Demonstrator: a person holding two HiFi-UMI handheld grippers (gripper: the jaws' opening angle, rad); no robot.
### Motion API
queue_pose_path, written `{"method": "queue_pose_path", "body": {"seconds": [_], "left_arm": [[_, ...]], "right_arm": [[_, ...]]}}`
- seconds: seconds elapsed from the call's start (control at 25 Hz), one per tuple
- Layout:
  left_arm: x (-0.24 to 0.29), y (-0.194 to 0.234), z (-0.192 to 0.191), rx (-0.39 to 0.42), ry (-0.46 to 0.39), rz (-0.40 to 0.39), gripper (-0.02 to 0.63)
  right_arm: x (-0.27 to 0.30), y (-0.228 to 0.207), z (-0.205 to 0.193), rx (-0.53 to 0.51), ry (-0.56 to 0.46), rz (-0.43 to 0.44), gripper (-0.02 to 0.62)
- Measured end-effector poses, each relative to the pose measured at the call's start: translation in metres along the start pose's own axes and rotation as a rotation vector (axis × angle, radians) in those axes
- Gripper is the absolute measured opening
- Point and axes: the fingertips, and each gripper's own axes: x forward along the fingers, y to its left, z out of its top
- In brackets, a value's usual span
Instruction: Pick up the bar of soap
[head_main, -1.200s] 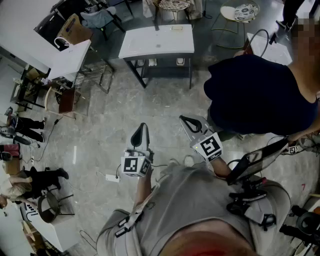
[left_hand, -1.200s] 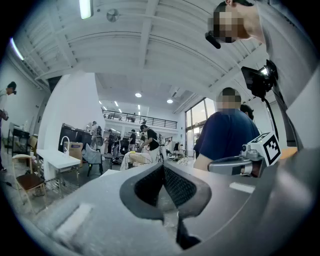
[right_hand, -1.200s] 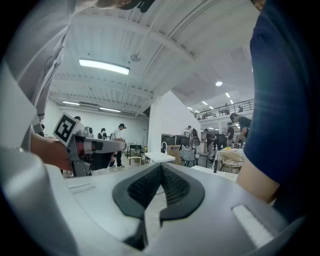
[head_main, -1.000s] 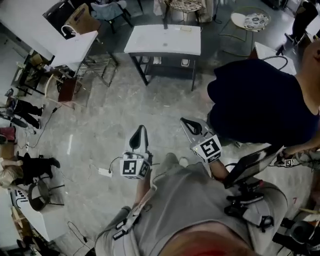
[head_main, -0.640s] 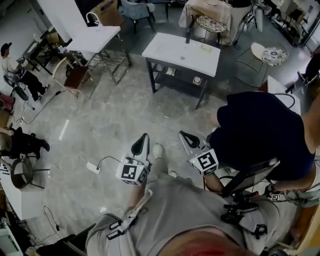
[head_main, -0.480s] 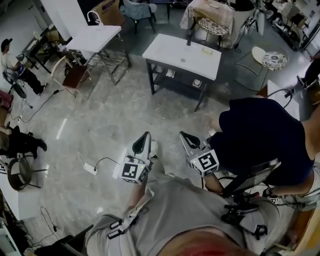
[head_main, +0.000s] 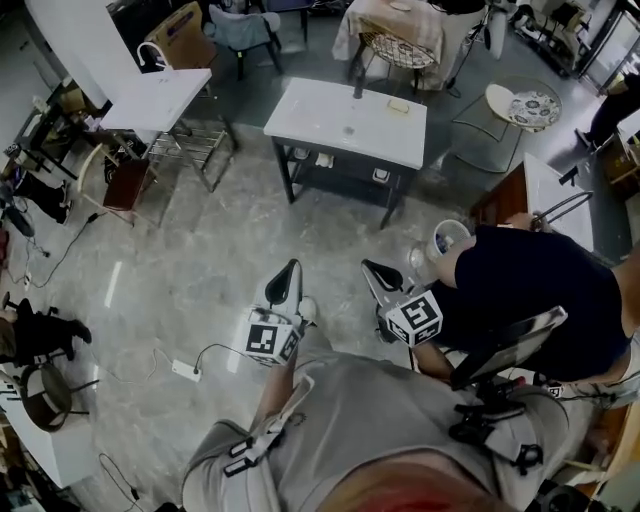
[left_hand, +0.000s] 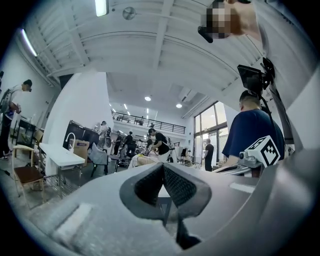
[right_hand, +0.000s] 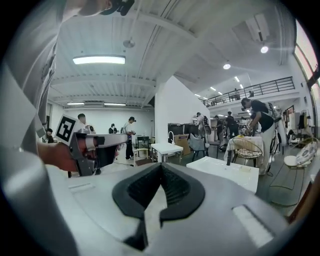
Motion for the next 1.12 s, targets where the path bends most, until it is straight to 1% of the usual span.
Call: {"method": "queue_pose_path", "body": {"seconds": [0.16,0.36,0.6,0.92,1.12], "left_arm": [[0.035,0.029,-0.001,-0.028,0.011,-0.041,0.0],[0.074,0.06,0.007,-0.037,0.011,-0.102,0.0],[0.104,0.094,0.018,-0.044,0.009,-0.128,0.0],[0.126,0.128,0.009,-0.06,0.03,-0.177,0.0],[0.135,0.145,0.003,-0.062,0.045,-0.219,0.0]], "right_arm": [[0.033,-0.016,0.018,0.015,0.003,-0.032,0.002],[0.074,-0.029,0.038,0.015,0.008,-0.058,0.002],[0.11,-0.049,0.053,0.012,0.007,-0.099,0.002],[0.148,-0.063,0.053,0.024,0.021,-0.148,0.002],[0.167,-0.062,0.041,0.046,0.048,-0.179,0.002]]}}
